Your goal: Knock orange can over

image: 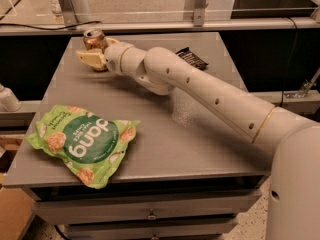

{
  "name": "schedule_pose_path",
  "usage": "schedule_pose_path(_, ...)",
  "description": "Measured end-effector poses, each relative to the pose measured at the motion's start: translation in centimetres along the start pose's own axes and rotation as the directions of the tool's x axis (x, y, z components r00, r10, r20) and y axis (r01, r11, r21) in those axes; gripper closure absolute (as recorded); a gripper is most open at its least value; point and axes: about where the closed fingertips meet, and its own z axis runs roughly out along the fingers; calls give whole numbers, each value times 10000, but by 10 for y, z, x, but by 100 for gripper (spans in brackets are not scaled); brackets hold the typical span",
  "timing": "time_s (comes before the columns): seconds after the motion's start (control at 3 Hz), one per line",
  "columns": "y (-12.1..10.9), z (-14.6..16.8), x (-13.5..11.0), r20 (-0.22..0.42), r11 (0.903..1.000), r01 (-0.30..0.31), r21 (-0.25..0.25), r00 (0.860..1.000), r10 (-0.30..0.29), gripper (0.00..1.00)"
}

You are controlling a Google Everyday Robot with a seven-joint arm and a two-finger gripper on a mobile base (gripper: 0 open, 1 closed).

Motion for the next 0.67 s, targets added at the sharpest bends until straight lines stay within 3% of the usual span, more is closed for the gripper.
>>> schedule_pose_path(0.67,-4,-10,-5,-122,9999,54,145,9999,-52,85)
